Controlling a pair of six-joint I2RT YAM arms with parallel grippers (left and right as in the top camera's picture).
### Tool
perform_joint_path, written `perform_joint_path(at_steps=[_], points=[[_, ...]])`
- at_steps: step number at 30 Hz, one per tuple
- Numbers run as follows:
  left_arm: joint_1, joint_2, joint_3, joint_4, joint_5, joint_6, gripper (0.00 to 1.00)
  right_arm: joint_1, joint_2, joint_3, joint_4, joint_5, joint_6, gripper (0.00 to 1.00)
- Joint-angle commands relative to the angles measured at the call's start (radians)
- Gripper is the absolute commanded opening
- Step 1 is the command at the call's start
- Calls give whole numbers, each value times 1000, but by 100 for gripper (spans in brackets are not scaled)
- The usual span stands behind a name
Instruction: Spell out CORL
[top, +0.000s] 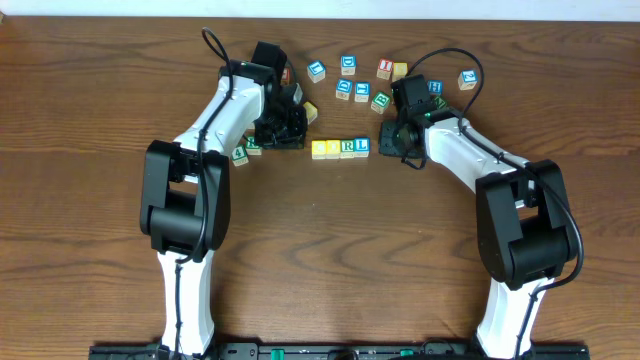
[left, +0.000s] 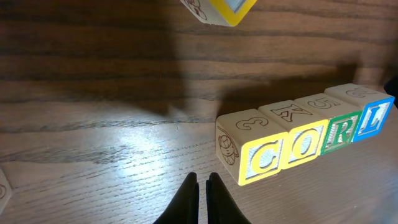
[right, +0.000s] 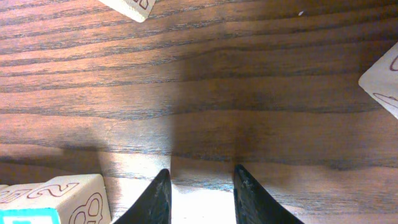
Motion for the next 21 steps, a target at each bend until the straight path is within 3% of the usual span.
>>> perform_joint_path(at_steps=[1,21], points=[[-13,13,-6,-6,20,11,7,0,-23,-14,-1,20,12,28],[-41,13,-53,92,-32,40,7,0,-23,-14,-1,20,12,28]])
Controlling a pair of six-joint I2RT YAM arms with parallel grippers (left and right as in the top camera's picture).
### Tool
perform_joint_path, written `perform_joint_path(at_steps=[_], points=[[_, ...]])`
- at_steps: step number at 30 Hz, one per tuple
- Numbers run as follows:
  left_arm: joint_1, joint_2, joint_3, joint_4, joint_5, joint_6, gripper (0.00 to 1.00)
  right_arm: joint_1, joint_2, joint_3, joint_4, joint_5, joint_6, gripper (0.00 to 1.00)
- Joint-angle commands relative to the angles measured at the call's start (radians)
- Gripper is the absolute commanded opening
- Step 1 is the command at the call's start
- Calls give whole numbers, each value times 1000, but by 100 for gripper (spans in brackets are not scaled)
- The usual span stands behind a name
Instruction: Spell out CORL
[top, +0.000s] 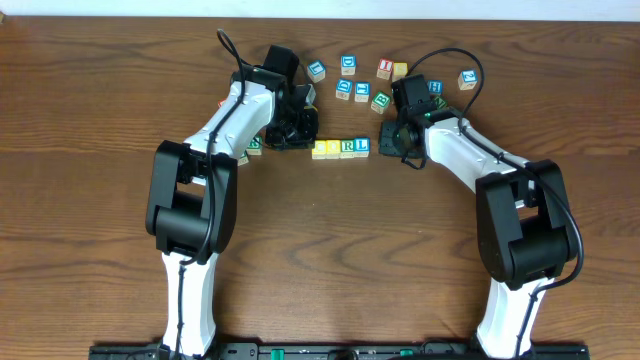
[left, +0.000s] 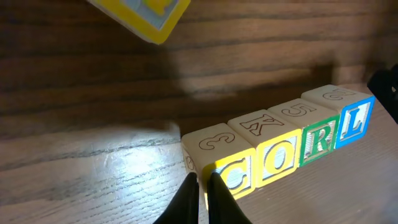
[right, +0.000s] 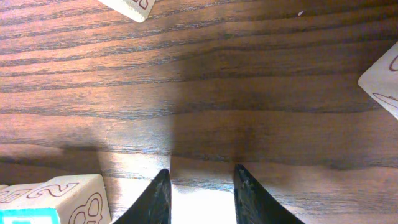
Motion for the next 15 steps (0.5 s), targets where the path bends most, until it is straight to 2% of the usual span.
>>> perform_joint_path(at_steps=[1,15], points=[[-2,13,-21,1,-39,14,8,0,-23,-14,-1,20,12,28],[-2,13,-21,-4,40,14,7,0,-23,-14,-1,19,12,26]])
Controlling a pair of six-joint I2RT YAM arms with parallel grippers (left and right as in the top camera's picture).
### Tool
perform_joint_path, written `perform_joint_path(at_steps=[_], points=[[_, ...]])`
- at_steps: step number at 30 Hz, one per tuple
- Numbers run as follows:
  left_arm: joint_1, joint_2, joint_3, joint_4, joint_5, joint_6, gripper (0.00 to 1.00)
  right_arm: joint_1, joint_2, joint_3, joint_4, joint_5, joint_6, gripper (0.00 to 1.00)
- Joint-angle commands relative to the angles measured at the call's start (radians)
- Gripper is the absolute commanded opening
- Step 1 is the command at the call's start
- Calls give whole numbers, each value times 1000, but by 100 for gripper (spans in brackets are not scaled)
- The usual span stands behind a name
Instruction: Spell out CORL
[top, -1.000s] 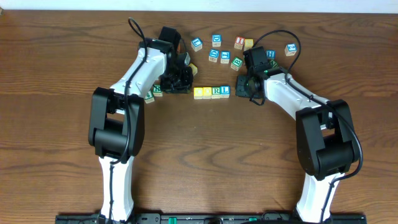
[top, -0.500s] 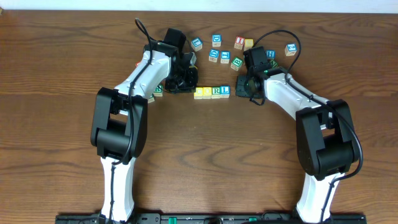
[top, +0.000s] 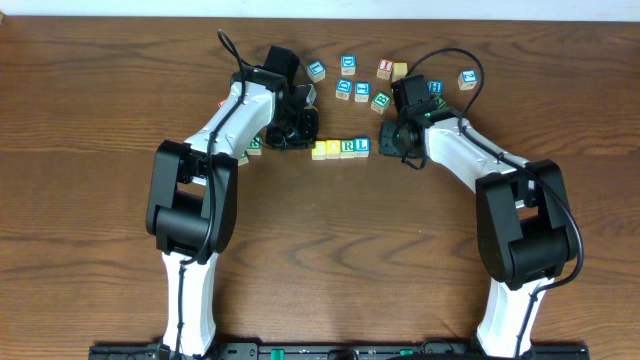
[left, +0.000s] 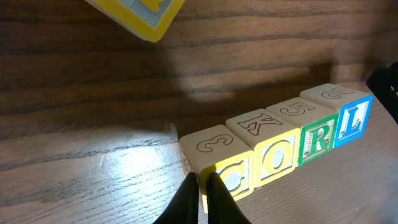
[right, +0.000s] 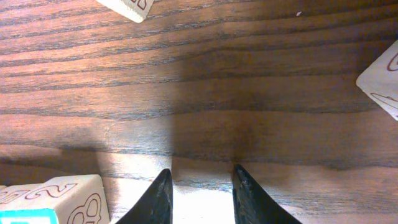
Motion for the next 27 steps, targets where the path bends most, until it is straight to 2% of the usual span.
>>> perform_joint_path(at_steps=[1,27], points=[[-2,13,-19,-6,29,13,8,0,-23,-14,0,16,12,26],[-42,13,-16,42,57,-6,7,0,-23,-14,-1,-10,8,26]])
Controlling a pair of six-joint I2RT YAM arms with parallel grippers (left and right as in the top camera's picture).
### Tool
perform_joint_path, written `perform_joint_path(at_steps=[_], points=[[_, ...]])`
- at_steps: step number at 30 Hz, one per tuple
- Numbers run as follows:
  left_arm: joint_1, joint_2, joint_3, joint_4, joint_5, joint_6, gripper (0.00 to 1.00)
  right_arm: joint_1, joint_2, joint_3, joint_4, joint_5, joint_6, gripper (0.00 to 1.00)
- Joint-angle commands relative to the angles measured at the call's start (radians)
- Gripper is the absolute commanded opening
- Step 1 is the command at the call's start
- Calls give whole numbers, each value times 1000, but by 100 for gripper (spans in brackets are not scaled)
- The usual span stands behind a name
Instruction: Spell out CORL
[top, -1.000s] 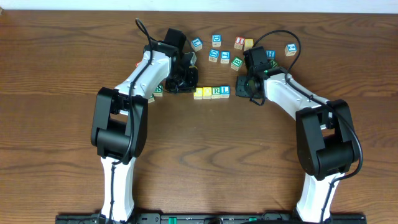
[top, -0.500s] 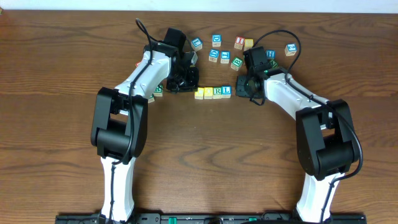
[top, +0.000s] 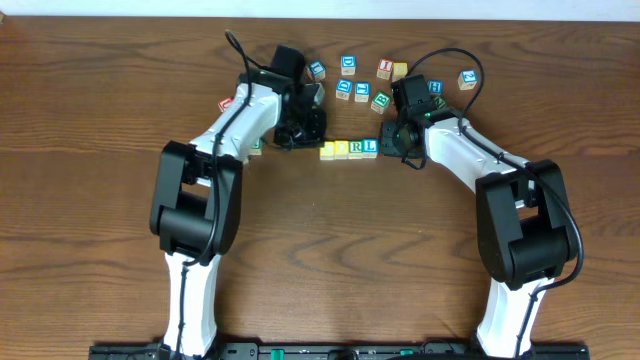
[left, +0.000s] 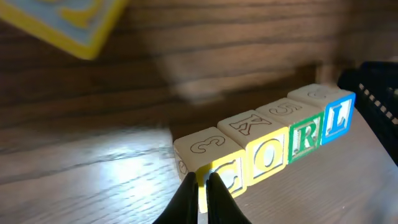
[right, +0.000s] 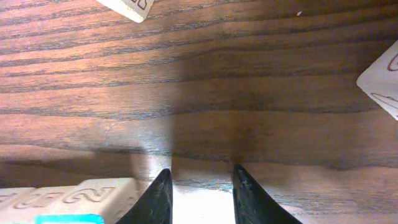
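Four letter blocks stand side by side in a row (top: 349, 148) reading C, O, R, L: yellow C (left: 229, 176), yellow O (left: 267, 158), green R (left: 305, 139), blue L (left: 336, 118). My left gripper (left: 201, 178) is shut, and its tips press against the C end of the row; overhead it shows as left gripper (top: 314, 138). My right gripper (right: 200, 176) is open and empty, just past the L end (right: 74, 198), seen overhead as right gripper (top: 388, 143).
Several loose letter blocks lie behind the row, among them a green one (top: 381, 101) and blue ones (top: 348, 65). A yellow block (left: 62, 25) lies close behind the left gripper. A red block (top: 226, 104) sits left of the left arm.
The left gripper, still shut, has moved right with the row ahead of it. The whole row sits slightly further right, and its L end reaches further into the right wrist view.
The shut left gripper first stood a little left of the finished-looking row, apart from the C block. Then it was touching the C end, and stayed there. Now the row has shifted right toward the open right gripper, which has held still throughout.
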Motion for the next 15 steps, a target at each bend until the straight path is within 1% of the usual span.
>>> perform_joint_path(at_steps=[1,8,15], points=[[-15,13,-5,3,20,-9,7,0,-23,-14,-1,-6,8,26],[-12,13,39,3,20,-13,7,0,-23,-14,-1,-6,8,26],[3,4,45,4,19,-12,7,0,-23,-14,3,-6,7,26]])
